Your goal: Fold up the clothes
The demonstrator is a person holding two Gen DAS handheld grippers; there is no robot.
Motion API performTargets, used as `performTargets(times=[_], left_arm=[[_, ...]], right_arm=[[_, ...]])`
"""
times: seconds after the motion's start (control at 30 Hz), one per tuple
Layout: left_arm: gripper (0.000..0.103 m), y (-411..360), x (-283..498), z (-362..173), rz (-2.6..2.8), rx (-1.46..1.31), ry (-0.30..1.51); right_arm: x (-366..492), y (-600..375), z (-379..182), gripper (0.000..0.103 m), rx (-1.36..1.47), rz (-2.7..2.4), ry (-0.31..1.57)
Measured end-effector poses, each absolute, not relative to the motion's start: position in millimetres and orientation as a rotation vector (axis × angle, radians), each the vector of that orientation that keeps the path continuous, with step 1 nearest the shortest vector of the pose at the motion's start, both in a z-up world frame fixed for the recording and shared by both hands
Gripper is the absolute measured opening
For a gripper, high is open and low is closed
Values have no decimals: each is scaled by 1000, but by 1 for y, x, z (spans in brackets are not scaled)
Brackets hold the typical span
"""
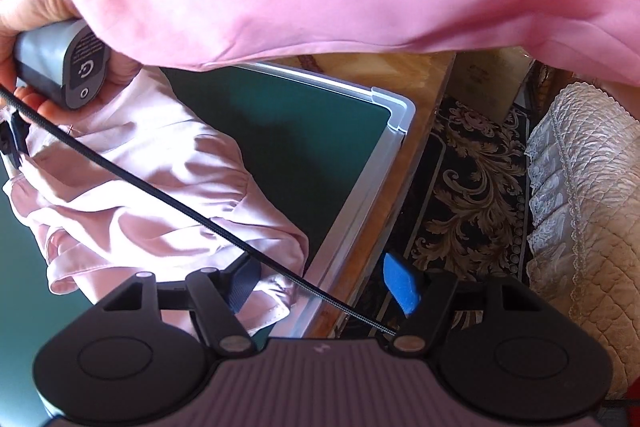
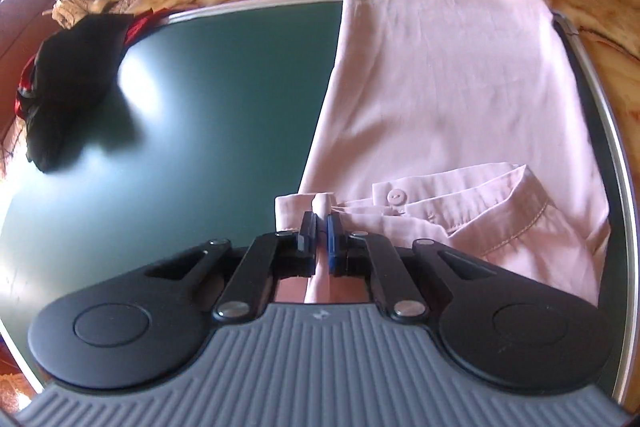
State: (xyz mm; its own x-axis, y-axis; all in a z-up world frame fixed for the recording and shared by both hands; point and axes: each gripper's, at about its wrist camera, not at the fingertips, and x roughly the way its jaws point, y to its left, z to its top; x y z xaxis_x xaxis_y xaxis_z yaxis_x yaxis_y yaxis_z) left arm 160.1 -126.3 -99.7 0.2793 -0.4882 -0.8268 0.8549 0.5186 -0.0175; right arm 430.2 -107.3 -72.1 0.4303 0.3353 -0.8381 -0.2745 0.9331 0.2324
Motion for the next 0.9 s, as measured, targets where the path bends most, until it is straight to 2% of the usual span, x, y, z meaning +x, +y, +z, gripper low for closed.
performTargets(times=[0.23,0.27,0.37,0.43,0.53,0.6,0.67,0.9], left_arm=[[73,-128,159,-101,-950,487,892],[73,-127,159,-101,-950,486,892],[73,-127,158,-101,-950,488,891],[74,-127,158,-101,-952,490,890],[74,-125,157,-101,-955,488,888],[74,-125,158,-100,-956,487,889],[74,-124,158,-100,-956,486,889],[74,-125,160,-100,-951,475,897]], right_arm=[[423,-89,-54,8,83,463,1043],[426,-84,-61,11,72,462,1067],[431,-79,-74,27,55,466,1104],[431,-87,-74,27,74,475,1107],[426,-124,-51,35,136,502,1045],[428,-156,-32,46,121,454,969],[435,-188,-24,53,97,381,938],[449,-239,-66,55,60,367,1059]])
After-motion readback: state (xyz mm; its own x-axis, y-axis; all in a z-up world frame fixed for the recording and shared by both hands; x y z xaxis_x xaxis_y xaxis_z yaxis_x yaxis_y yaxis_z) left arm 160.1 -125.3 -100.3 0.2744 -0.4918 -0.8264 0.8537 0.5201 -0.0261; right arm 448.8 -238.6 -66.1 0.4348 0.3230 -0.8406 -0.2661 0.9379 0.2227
